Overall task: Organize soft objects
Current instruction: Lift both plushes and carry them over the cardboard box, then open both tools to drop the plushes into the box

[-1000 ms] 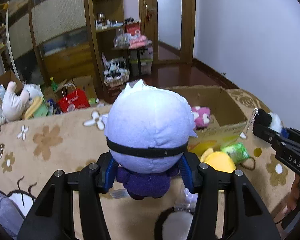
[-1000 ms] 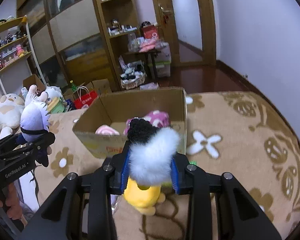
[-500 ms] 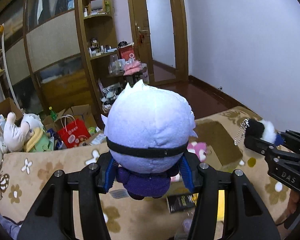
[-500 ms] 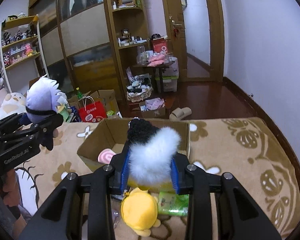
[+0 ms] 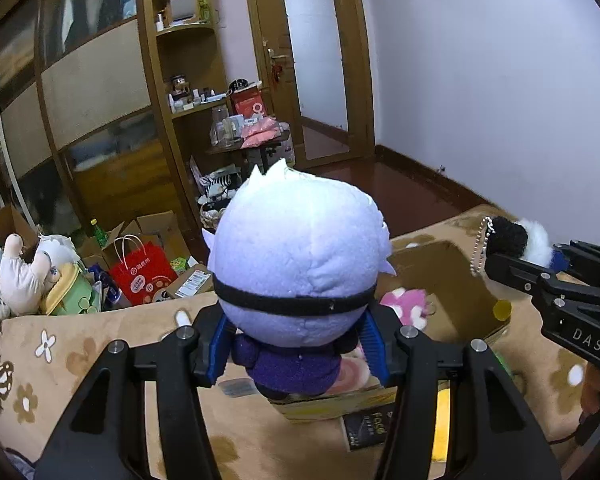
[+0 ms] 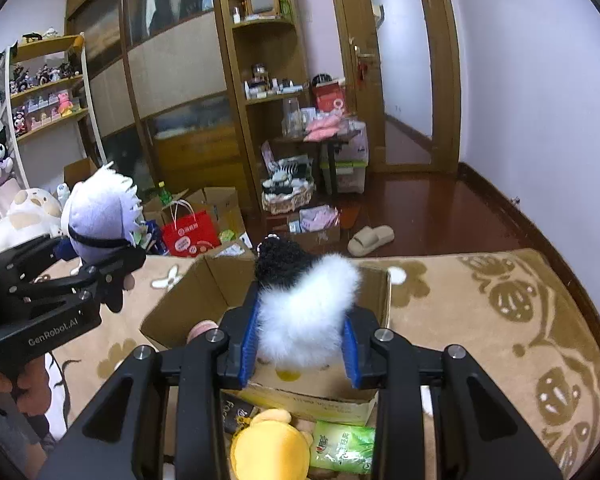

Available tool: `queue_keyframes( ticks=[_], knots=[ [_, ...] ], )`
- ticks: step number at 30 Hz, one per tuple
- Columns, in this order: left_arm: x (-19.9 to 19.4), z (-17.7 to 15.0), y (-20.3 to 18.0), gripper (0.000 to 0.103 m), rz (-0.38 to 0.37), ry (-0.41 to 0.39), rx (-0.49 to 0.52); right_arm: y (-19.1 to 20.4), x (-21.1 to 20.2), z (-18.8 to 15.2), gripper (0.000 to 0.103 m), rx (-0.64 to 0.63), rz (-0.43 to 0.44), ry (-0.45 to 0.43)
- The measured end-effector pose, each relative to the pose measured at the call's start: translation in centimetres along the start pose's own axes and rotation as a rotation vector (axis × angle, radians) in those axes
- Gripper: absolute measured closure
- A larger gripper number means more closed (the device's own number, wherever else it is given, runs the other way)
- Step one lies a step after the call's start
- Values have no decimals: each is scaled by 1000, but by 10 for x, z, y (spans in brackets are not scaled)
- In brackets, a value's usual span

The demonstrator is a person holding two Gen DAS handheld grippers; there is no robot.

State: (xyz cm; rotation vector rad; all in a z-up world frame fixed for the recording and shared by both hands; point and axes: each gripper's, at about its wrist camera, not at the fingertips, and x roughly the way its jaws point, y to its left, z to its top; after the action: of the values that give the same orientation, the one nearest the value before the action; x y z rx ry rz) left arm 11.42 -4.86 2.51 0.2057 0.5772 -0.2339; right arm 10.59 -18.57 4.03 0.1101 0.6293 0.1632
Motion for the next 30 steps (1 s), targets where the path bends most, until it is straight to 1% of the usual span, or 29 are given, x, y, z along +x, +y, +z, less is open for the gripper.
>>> queue_keyframes(
  ticks=[3, 7, 10, 12, 15, 19, 21, 23, 25, 26, 27, 28, 30],
  knots=[
    [20, -11, 3, 49, -30, 49, -34, -3, 12, -7, 67, 5, 9, 22],
    [41, -22, 1, 49, -18, 98, -25, -5, 27, -11, 66, 0, 25, 35],
    [52, -25, 1, 49, -31, 119, -34, -7, 36, -14, 66, 3, 30, 42],
    [58, -28, 0, 47, -34, 129, -38, -8, 42, -15, 65, 10, 25, 49],
    [62, -28, -2, 46, -26, 129, -37, -13, 50, -18, 65, 30, 34, 66],
    [65, -29, 1, 45, -36, 134, -63, -17, 55, -22, 64, 50, 40, 83],
    [66, -29, 3, 42, -41, 136, -72, -18, 57, -23, 64, 56, 39, 87],
    [65, -30, 3, 35, -43, 134, -73, -18, 58, -23, 63, 57, 35, 89],
    [64, -30, 2, 31, -43, 131, -67, -18, 57, -23, 63, 58, 34, 89],
    [64, -30, 1, 24, -41, 135, -63, -18, 57, -23, 62, 57, 34, 89],
    [64, -30, 0, 20, -37, 139, -60, -18, 57, -24, 62, 58, 32, 89],
    [64, -31, 0, 20, -31, 138, -55, -18, 57, -24, 61, 61, 33, 88],
    [63, -32, -1, 20, -22, 141, -48, -19, 56, -25, 52, 70, 38, 87]
  ],
)
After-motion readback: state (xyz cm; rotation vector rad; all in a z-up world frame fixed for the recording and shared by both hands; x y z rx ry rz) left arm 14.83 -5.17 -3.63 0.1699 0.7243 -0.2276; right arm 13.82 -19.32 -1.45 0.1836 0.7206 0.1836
